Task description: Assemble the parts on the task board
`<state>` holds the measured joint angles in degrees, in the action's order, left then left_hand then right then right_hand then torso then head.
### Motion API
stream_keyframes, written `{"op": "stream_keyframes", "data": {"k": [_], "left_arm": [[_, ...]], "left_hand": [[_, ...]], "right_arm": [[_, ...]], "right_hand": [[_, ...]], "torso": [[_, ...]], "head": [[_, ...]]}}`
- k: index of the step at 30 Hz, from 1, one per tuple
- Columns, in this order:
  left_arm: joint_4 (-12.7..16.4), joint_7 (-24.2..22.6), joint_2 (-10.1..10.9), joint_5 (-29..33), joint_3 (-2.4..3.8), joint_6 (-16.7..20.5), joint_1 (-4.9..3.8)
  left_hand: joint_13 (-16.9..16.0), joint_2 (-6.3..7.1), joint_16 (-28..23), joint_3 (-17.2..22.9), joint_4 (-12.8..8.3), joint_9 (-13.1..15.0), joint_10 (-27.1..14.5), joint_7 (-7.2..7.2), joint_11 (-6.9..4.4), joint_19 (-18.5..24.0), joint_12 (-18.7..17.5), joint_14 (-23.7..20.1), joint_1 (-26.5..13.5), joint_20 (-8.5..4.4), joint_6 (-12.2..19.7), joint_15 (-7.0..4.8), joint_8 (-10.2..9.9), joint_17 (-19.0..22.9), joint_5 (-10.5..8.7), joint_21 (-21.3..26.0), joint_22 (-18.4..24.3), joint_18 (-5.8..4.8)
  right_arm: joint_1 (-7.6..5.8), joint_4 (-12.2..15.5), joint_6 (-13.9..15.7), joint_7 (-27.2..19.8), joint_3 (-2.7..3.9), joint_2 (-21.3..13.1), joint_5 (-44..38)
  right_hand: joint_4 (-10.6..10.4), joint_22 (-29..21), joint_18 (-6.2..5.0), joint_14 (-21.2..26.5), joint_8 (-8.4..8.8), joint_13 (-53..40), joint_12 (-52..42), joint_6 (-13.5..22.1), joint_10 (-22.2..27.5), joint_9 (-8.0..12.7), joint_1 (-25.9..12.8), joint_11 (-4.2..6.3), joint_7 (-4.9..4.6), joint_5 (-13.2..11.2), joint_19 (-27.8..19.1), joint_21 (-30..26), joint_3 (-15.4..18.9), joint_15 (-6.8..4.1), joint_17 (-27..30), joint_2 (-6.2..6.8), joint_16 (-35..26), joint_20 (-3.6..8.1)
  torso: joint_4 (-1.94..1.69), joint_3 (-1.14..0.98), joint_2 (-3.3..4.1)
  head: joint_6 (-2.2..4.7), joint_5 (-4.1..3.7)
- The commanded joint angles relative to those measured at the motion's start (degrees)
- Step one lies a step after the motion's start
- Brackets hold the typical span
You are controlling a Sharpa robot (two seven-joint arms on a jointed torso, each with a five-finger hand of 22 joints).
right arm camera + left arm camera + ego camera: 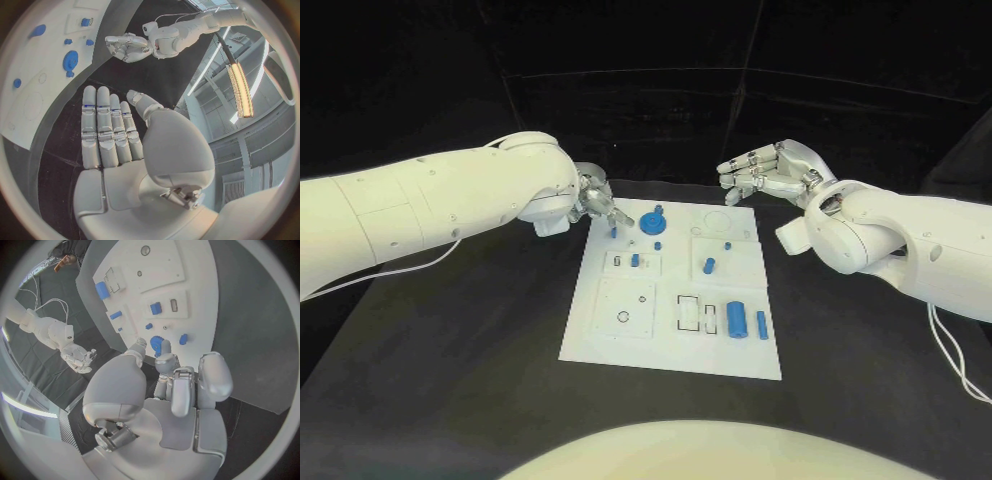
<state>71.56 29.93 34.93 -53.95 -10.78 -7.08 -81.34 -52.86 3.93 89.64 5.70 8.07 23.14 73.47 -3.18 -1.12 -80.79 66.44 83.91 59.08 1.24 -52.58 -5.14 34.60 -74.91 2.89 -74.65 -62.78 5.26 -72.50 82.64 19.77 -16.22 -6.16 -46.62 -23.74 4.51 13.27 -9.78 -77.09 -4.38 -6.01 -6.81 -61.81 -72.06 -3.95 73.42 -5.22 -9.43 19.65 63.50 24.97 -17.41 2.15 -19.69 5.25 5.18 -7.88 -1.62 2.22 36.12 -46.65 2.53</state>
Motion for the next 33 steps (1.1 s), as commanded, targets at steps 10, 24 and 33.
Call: {"op": "stream_keyframes", "data": {"k": [10,24,33], "left_arm": [[-13.56,-0.62,-6.85,-1.59,-0.02,-7.42,-0.13],[-21.35,-1.44,-11.65,-3.33,-0.01,-9.76,1.30],[-24.24,-1.91,-13.40,-3.72,0.00,-10.33,2.68]], "left_hand": [[0.15,-1.73,0.36,-2.54,0.39,-2.06,-0.45,-1.12,1.01,0.08,-0.08,6.09,2.54,0.93,1.25,1.26,-2.88,-15.09,-0.10,0.38,-0.08,-0.11],[-0.07,-2.20,0.36,-5.68,1.90,-2.74,-0.35,-0.83,0.82,-0.07,0.33,6.09,2.25,0.99,-0.41,1.16,-3.09,-15.09,-0.14,0.28,-0.37,-0.09],[-0.09,-2.24,0.36,-6.54,2.36,-2.88,-0.35,-0.77,0.76,-0.09,0.40,6.09,2.15,0.94,-0.64,1.10,-3.15,-15.09,-0.15,0.26,-0.43,-0.10]], "right_arm": [[-0.12,-0.23,-0.40,-0.58,0.04,0.68,-0.08],[-0.12,-0.36,-0.53,-0.61,0.04,1.14,-0.08],[-0.12,-0.41,-0.56,-0.64,0.04,1.33,-0.08]], "right_hand": [[-0.38,-0.19,-0.70,-0.47,0.38,0.13,0.24,0.21,-0.17,0.04,-0.52,-0.18,-0.27,0.36,0.41,-0.38,0.03,-0.14,0.15,-0.19,-0.33,0.07],[-0.34,-0.23,-0.71,-0.49,0.38,0.15,0.24,0.20,-0.18,0.04,-0.45,-0.17,-0.26,0.37,0.44,-0.42,-0.02,-0.15,0.17,-0.21,-0.36,0.08],[-0.30,-0.28,-0.72,-0.52,0.36,0.19,0.23,0.20,-0.19,0.03,-0.36,-0.16,-0.25,0.39,0.51,-0.49,-0.10,-0.17,0.19,-0.26,-0.40,0.09]], "torso": [[0.19,0.07,0.16],[0.06,-0.01,0.05],[0.18,0.03,0.11]], "head": [[0.81,0.61],[0.82,0.78],[0.86,0.86]]}}
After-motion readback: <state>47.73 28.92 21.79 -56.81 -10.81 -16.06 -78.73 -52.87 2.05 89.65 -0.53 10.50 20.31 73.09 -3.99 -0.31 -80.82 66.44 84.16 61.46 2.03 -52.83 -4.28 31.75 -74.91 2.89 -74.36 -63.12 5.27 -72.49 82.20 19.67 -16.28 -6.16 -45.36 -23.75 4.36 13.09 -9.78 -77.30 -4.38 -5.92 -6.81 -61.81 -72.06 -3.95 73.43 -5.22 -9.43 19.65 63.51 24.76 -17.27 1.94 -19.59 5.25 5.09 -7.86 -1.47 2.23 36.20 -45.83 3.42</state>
